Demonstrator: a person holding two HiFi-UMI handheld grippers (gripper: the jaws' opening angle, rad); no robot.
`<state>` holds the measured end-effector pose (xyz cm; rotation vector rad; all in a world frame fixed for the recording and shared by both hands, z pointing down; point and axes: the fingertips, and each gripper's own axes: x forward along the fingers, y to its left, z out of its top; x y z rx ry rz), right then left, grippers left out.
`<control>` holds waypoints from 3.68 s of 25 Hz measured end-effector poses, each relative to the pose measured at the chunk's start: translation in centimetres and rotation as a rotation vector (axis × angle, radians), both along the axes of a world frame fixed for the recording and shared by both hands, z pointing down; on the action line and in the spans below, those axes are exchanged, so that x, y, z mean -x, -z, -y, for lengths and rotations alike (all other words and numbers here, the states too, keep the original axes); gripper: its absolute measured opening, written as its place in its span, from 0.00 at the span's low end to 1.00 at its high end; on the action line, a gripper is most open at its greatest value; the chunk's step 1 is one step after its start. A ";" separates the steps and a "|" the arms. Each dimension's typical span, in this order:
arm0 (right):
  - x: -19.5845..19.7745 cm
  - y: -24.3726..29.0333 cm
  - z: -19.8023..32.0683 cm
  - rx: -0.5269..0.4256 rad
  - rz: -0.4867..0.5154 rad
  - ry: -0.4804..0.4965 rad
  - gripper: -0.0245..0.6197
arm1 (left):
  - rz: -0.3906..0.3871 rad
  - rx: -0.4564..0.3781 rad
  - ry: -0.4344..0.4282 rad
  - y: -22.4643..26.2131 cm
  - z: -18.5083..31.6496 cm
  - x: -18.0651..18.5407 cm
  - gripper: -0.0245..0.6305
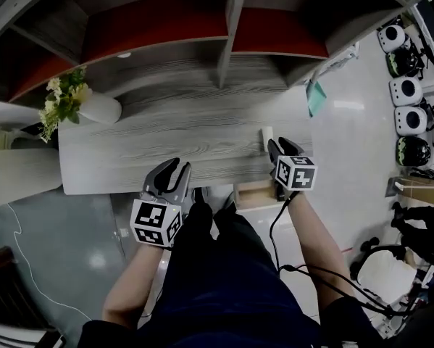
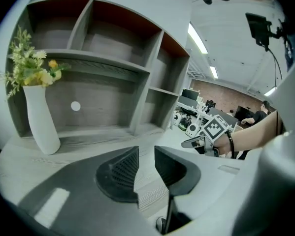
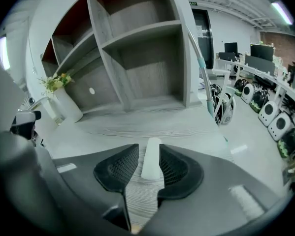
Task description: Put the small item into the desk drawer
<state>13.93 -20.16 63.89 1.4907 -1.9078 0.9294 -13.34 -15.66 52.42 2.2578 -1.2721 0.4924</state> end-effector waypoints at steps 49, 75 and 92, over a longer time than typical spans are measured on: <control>1.7 -0.4 -14.9 -0.011 0.198 -0.043 0.23 | -0.071 0.077 -0.317 -1.3 -3.3 -11.0 0.17; 5.1 -15.4 -19.6 0.356 0.089 0.093 0.23 | -0.039 0.193 -0.209 -5.9 -5.1 -6.8 0.17; 7.8 -16.3 -18.8 0.384 0.087 0.185 0.25 | -0.064 0.213 -0.169 -7.3 -4.2 -5.4 0.17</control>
